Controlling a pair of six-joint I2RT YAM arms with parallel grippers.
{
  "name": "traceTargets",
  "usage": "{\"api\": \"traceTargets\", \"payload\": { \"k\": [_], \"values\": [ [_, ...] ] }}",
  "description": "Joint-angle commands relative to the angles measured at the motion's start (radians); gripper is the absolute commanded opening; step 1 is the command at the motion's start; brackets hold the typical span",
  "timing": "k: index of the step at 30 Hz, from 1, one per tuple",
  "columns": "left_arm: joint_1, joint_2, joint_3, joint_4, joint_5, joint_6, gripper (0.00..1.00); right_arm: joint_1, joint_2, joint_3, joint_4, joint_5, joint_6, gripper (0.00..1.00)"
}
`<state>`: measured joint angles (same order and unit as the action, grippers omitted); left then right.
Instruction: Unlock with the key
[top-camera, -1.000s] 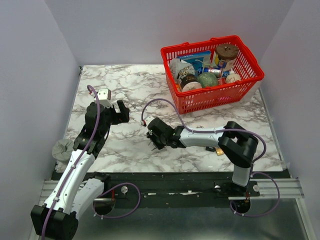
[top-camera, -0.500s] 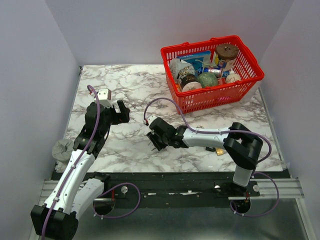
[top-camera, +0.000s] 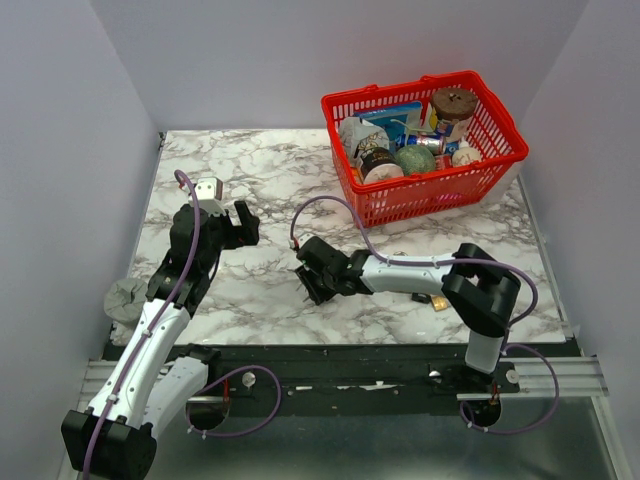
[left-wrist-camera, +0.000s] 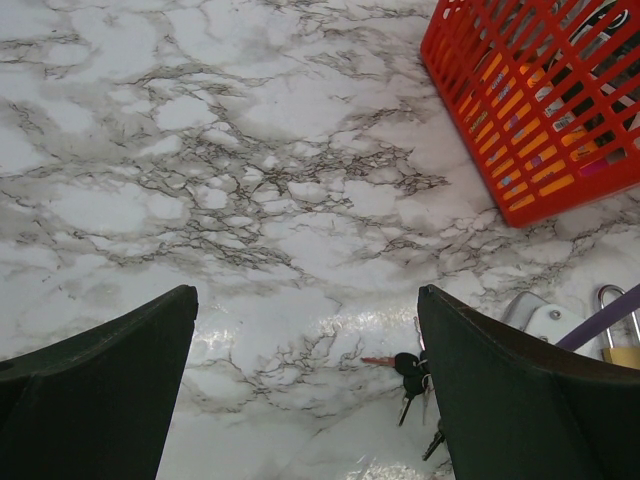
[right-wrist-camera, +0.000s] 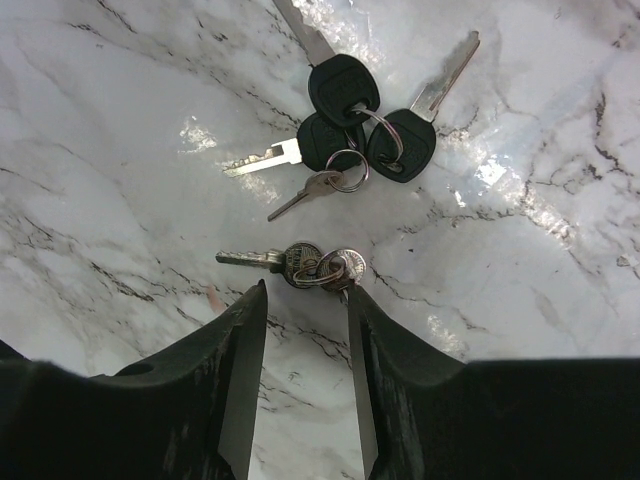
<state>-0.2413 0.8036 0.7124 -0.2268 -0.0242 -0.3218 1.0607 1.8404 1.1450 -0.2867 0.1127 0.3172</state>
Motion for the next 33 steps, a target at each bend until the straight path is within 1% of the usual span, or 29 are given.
{"api": "traceTargets", "payload": {
  "k": [1, 12, 15, 18, 21, 22, 25, 28, 29, 30, 32, 33],
  "values": [
    [0.008, -0.007, 0.022, -0.005, 0.021, 0.003, 0.99, 0.007, 0.04, 0.042, -0.026, -0.025, 0.037, 0.46],
    [0.008, -0.014, 0.022, -0.006, 0.02, 0.001, 0.99, 0.008, 0.091, 0.09, -0.06, 0.067, 0.051, 0.45],
    [0.008, -0.015, 0.021, -0.006, 0.018, 0.003, 0.99, 0.008, 0.102, 0.093, -0.075, 0.082, 0.056, 0.43],
    [0.008, -0.015, 0.022, -0.006, 0.02, 0.001, 0.99, 0.008, 0.097, 0.088, -0.081, 0.096, 0.059, 0.38],
    [0.008, -0.015, 0.021, -0.006, 0.02, 0.003, 0.99, 0.008, 0.089, 0.082, -0.08, 0.105, 0.059, 0.25],
    [0.008, -0.014, 0.021, -0.006, 0.02, 0.003, 0.99, 0.008, 0.082, 0.081, -0.081, 0.105, 0.06, 0.16],
    [0.008, -0.015, 0.021, -0.005, 0.021, 0.003, 0.99, 0.004, 0.063, 0.084, -0.081, 0.09, 0.06, 0.01],
    [0.008, -0.017, 0.019, -0.003, 0.023, 0.004, 0.99, -0.016, 0.025, 0.068, -0.06, 0.044, 0.049, 0.01],
    [0.008, -0.017, 0.019, 0.0, 0.023, 0.004, 0.99, -0.037, -0.018, 0.058, -0.049, 0.026, 0.04, 0.01],
    [0.008, -0.02, 0.019, 0.003, 0.049, 0.003, 0.99, -0.05, -0.042, 0.03, -0.014, -0.032, 0.031, 0.01],
    [0.008, -0.02, 0.018, 0.018, 0.087, 0.007, 0.99, -0.086, -0.101, -0.004, 0.026, -0.097, 0.014, 0.01],
    [0.008, -0.02, 0.013, 0.026, 0.108, 0.009, 0.99, -0.097, -0.154, -0.03, 0.059, -0.166, -0.003, 0.01]
  ]
}}
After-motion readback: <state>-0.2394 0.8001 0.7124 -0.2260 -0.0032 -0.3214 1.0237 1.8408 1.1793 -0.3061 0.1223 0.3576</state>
